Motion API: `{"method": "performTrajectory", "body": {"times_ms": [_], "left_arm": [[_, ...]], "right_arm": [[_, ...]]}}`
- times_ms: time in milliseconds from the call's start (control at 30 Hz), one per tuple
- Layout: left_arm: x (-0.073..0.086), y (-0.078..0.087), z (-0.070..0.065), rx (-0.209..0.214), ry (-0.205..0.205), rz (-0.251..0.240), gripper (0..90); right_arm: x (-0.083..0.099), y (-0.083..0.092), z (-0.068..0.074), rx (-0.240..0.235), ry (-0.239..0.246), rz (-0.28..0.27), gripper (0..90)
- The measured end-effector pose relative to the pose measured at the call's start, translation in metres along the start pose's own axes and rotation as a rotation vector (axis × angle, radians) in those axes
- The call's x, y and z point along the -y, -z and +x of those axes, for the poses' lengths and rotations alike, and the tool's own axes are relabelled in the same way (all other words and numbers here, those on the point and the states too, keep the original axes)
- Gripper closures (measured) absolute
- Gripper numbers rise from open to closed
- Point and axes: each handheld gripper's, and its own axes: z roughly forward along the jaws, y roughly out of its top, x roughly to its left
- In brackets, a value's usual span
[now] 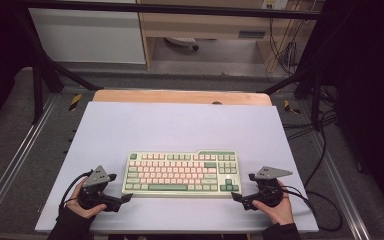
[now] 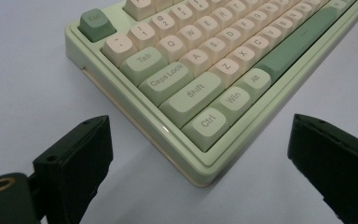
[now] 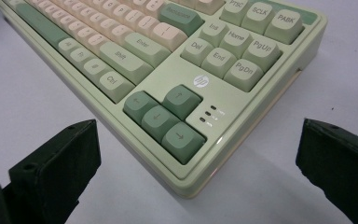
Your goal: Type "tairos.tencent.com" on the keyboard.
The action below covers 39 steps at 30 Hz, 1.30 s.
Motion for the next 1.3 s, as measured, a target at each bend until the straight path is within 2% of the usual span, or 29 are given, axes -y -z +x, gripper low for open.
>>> {"method": "performTrajectory", "body": {"times_ms": [600, 933, 1133, 1300], "left_arm": [[-0.006, 0.002, -0.004, -0.004, 0.006, -0.014, 7.2], [-0.016, -0.003, -0.013, -0.009, -0.013, -0.002, 9.1], [-0.024, -0.004, -0.015, -0.015, -0.01, -0.007, 12.0], [-0.031, -0.006, -0.016, -0.021, 0.0, -0.007, 20.1]], "right_arm": [[0.0, -0.001, 0.0, -0.001, 0.004, 0.001, 0.4], [0.0, -0.001, 0.0, 0.0, 0.005, 0.004, 0.4], [0.0, -0.002, 0.0, -0.002, 0.007, 0.009, 0.4], [0.0, -0.002, 0.0, -0.004, 0.003, 0.009, 0.4]]}}
